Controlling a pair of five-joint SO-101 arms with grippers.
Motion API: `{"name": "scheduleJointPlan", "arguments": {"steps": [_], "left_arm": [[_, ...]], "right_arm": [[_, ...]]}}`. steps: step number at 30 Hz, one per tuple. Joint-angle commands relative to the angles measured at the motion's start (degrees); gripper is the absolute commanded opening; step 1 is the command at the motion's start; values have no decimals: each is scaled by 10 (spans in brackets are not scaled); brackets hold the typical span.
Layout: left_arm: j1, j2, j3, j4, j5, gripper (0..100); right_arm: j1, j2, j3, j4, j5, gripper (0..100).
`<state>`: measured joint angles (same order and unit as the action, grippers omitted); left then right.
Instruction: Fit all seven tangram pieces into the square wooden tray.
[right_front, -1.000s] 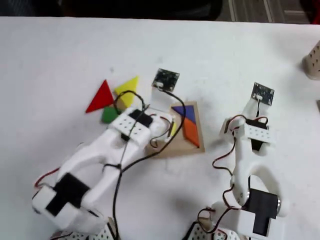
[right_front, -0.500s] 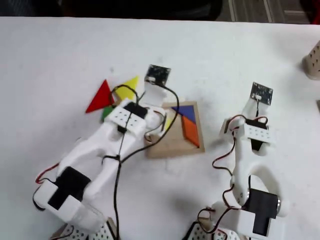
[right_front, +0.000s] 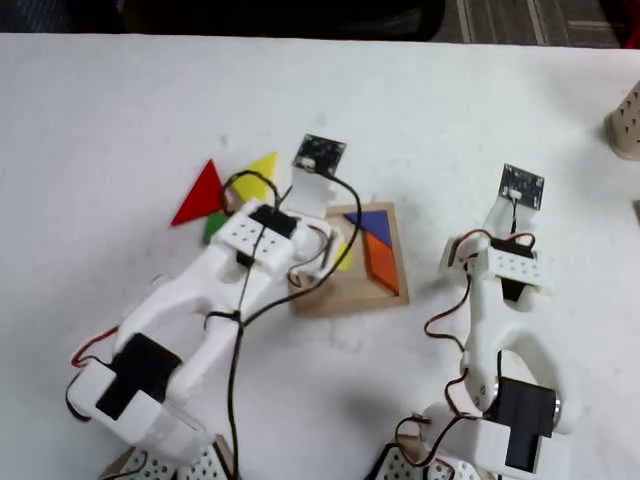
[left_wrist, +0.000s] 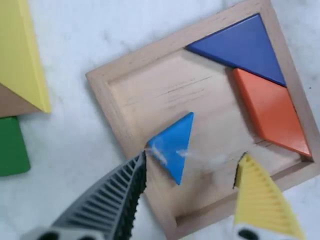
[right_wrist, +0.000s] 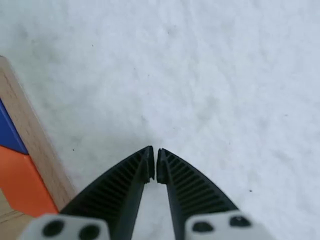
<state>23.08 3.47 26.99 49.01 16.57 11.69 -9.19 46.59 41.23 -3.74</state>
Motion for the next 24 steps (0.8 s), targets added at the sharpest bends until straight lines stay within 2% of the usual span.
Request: {"name": "scheduleJointPlan", "arguments": {"steps": [1,5,10,12,17,21,24], "left_arm": [[-43,-33,-26,40,8,305],[-95,-112,24,43,8,305],[-159,-189,130,-54,9,296],[-175,-193,155,-93,9,248],[-218,-192,156,-124,5,20],[-255,-192,158,-152,8,41],[-298,-175,156,-198,9,22]], "right_arm": [[1,-25,-2,-10,8,18],[1,-26,-2,-9,4,18],[-14,-32,-11,-5,9,17],[-52,-27,-32,16,19,17],[-157,-28,-120,142,90,17],[-230,-26,-168,174,130,17],[-297,-26,-172,169,120,17]]}}
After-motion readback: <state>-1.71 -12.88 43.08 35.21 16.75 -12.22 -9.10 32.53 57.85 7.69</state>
